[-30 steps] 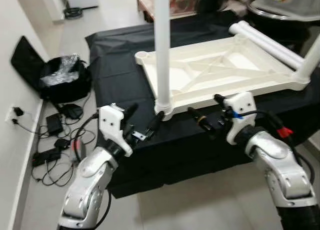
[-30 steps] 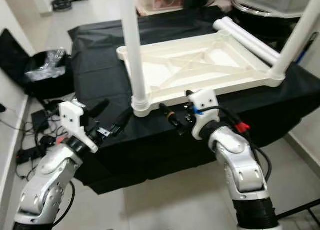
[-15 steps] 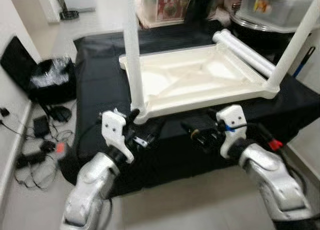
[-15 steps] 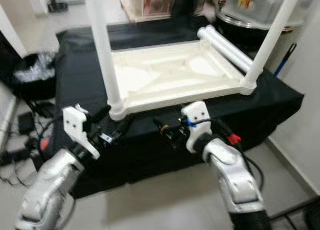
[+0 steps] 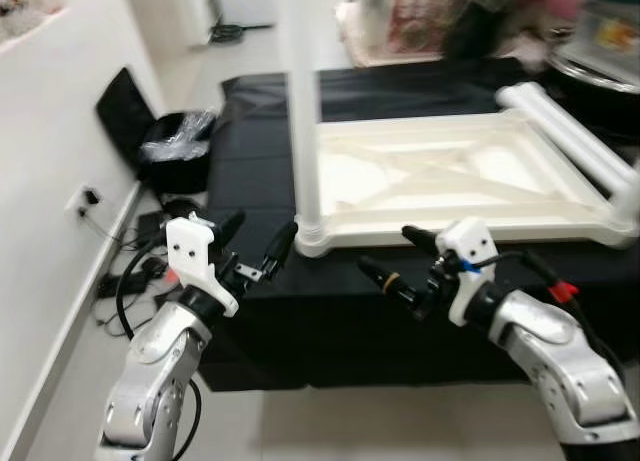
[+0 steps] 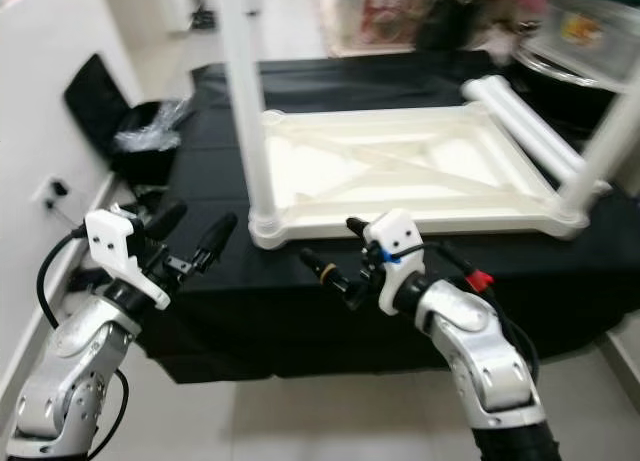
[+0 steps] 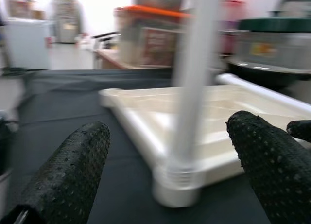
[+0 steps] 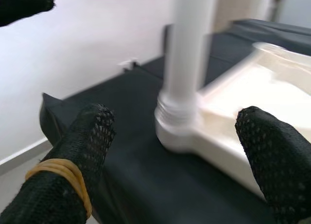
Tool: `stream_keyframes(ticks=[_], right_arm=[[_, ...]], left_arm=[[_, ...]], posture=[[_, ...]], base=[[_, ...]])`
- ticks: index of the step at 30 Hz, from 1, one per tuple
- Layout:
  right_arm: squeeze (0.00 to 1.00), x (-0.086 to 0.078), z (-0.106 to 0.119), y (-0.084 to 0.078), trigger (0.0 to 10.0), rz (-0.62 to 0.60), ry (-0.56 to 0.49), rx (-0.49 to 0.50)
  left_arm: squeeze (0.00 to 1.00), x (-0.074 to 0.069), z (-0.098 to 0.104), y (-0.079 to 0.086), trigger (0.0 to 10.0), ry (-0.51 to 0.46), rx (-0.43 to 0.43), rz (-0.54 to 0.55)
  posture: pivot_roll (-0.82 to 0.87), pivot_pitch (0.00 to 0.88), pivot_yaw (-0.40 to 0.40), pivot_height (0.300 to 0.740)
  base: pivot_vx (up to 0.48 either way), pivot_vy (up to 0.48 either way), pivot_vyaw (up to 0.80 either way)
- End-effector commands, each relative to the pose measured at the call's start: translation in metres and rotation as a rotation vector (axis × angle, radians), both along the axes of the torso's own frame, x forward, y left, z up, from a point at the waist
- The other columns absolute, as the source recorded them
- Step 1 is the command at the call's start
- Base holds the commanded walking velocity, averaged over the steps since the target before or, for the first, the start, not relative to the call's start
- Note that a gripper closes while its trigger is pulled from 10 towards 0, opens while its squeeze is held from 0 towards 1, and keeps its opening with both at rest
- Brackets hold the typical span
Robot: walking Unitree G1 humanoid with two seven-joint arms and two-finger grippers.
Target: Building children table
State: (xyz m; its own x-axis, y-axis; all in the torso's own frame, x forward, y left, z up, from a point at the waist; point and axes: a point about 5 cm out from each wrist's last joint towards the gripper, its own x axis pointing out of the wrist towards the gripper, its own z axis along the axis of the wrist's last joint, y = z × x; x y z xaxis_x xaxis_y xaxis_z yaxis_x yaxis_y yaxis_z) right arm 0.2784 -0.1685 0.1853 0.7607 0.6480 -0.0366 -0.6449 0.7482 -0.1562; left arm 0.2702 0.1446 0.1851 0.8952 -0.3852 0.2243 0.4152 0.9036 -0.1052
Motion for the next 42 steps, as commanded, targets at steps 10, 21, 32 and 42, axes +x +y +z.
stream_keyframes(ticks=[10,21,32,42], right_arm=[[0.00,0.000,0.004,-0.001,10.0,0.019,0.009,-0.019],[0.00,-0.013,-0.001,0.001,10.0,0.159,0.082,-0.015],[0.00,-0.001,0.005,-0.036,10.0,-0.035,0.041,-0.128],[0.00,-0.025,0.001,-0.048,10.0,0.113,0.174,-0.115]], left_arm=[[0.00,0.004,0.003,0.006,10.0,0.014,-0.023,-0.008],[0.00,0.001,0.003,0.002,10.0,0.021,-0.015,-0.057],[0.00,0.003,0.005,-0.005,10.0,0.021,-0.004,-0.102],[0.00,-0.002,0.005,-0.014,10.0,0.022,0.020,-0.198]], posture=[[-0.06,0.120,-0.020,0.740],[-0.05,0.124,-0.013,0.740],[-0.06,0.117,-0.005,0.740],[-0.06,0.124,0.000,0.740]], base=[[0.240,0.048,0.00],[0.000,0.218,0.00],[0.000,0.106,0.00],[0.000,0.000,0.00]])
